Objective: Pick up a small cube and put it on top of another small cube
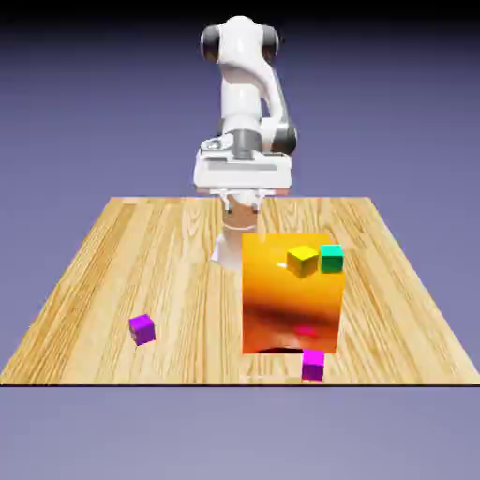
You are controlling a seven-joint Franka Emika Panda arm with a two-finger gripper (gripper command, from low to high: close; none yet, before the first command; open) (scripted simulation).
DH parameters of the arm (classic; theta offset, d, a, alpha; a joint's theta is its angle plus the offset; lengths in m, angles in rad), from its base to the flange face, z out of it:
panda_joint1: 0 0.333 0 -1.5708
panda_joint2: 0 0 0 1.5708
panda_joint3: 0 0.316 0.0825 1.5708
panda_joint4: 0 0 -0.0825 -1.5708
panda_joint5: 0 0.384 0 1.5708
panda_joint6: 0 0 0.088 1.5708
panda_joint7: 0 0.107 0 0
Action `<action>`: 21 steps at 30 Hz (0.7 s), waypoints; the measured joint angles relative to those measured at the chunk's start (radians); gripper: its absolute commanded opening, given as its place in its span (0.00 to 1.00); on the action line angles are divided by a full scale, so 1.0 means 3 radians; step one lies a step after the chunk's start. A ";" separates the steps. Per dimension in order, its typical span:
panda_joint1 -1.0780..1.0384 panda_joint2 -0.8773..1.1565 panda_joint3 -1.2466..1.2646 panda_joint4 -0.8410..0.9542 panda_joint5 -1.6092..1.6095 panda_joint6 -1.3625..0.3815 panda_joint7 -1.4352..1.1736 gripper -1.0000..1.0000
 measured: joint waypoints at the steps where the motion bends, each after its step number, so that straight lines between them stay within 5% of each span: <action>1: -0.0010 0.0121 0.0033 0.0113 -0.0001 -0.0119 0.0040 0.50; 21: -0.0213 0.2537 0.0687 0.2375 -0.0014 -0.2503 0.0847 0.50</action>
